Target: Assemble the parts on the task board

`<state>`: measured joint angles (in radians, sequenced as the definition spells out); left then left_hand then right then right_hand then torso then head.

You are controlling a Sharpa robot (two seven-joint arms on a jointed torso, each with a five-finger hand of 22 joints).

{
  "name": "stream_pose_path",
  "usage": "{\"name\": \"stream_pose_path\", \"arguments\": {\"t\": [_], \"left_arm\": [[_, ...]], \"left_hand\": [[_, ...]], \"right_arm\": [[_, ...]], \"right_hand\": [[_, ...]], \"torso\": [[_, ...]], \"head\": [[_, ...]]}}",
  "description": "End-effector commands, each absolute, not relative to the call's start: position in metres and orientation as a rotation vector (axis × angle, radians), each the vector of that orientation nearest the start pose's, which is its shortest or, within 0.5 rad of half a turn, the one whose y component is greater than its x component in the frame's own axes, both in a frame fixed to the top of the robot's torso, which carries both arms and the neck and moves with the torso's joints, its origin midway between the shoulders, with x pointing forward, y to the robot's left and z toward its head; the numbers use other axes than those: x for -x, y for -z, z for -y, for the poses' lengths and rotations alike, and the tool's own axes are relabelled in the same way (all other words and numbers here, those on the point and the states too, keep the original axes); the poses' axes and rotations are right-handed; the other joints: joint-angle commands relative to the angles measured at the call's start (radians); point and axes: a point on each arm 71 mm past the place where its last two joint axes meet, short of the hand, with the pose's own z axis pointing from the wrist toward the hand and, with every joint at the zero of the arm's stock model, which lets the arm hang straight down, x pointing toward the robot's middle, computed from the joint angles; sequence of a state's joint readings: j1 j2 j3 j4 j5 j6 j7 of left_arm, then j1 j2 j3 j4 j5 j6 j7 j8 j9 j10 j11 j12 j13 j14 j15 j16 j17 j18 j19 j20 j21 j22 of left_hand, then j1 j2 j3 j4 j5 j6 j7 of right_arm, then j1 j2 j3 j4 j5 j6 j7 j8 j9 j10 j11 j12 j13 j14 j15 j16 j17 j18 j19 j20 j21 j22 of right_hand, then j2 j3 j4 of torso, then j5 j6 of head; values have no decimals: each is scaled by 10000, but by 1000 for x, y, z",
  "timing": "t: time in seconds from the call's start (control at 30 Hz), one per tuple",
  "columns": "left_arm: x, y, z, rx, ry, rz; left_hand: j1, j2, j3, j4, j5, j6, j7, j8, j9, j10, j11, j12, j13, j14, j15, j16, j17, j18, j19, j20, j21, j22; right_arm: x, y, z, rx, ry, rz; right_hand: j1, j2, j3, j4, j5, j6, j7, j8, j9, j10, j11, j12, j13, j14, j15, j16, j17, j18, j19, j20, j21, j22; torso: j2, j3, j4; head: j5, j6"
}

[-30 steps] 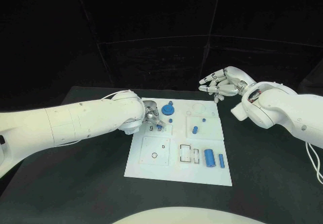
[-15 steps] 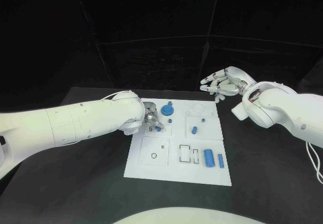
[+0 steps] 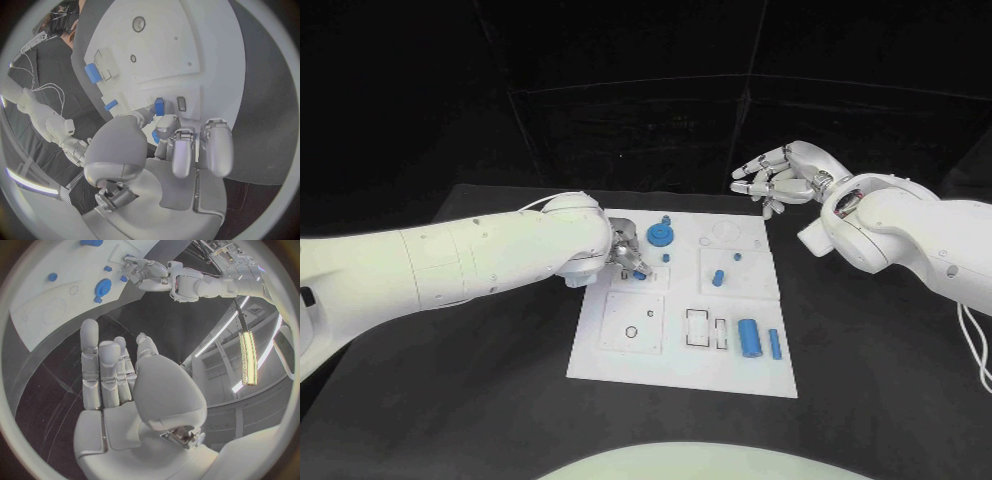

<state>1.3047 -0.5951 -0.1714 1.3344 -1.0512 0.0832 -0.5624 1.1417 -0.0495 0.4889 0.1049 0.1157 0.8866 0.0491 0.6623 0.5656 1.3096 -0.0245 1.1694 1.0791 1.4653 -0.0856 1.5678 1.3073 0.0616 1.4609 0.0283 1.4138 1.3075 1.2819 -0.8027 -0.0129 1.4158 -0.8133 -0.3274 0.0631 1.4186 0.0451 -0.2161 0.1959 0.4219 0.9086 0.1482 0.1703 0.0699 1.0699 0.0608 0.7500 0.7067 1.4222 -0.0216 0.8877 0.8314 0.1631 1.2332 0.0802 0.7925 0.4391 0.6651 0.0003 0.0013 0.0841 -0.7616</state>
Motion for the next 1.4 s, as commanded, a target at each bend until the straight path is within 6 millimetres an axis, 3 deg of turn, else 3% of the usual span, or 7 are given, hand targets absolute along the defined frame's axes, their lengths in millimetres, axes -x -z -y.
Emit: {"name": "stream_pose_path", "arguments": {"t": [0.03,0.3,0.67,0.87,1.4], "left_arm": [[-507,231,-153,912,2967,-23432],[-508,232,-152,994,2960,-23477],[-512,233,-152,1127,2886,-23479],[-514,233,-151,1116,2847,-23506],[-516,233,-150,1122,2814,-23499]], "left_hand": [[-12,51,1466,-1406,9,27,-29,70,11,99,-8,-18,13,1055,38,30,2635,-55,-9,12,-15,74],[-284,-38,1465,-1331,-20,90,-54,130,65,150,-20,7,36,1055,33,30,2635,-59,1,11,-11,95],[-1377,-118,951,-710,-48,309,-144,251,158,263,-88,131,139,1055,-25,30,2635,-82,63,-38,49,221],[-1597,-127,813,-593,-51,353,-167,291,187,291,-108,177,179,1055,-44,30,2635,-90,82,-58,68,260],[-2440,-258,-235,-66,-86,553,-241,526,330,412,-169,319,273,1055,-99,30,2635,-106,124,-116,96,348]], "right_arm": [[-524,139,213,-3889,-10175,-16075],[-523,138,213,-3877,-10193,-16079],[-522,138,213,-3863,-10217,-16089],[-522,138,212,-3841,-10250,-16106],[-521,138,211,-3799,-10299,-16171]], "right_hand": [[12,-9,-26,20,-5,-45,11,19,-3,12,-12,2,-10,88,-1,-45,-11,182,33,9,-62,-11],[12,-11,-34,28,-26,-49,11,19,-3,12,-12,0,-14,88,0,-54,-11,182,36,8,-72,-21],[9,-10,-41,35,-41,-51,12,19,-3,10,-11,-1,-18,85,1,-74,-26,183,36,8,-83,-33],[1,-8,-53,51,-66,-54,14,20,-4,9,-8,-2,-23,85,2,-82,-22,182,40,8,-93,-39],[18,3,-140,118,-358,-65,13,37,-3,27,-6,19,-56,107,3,-129,24,178,92,6,-156,-69]], "torso": [[1,4,-2],[4,9,-2],[5,8,-11],[2,7,-6],[3,8,3]], "head": [[8,-8],[-8,-12],[-4,-18],[-13,-36],[-56,-80]]}}
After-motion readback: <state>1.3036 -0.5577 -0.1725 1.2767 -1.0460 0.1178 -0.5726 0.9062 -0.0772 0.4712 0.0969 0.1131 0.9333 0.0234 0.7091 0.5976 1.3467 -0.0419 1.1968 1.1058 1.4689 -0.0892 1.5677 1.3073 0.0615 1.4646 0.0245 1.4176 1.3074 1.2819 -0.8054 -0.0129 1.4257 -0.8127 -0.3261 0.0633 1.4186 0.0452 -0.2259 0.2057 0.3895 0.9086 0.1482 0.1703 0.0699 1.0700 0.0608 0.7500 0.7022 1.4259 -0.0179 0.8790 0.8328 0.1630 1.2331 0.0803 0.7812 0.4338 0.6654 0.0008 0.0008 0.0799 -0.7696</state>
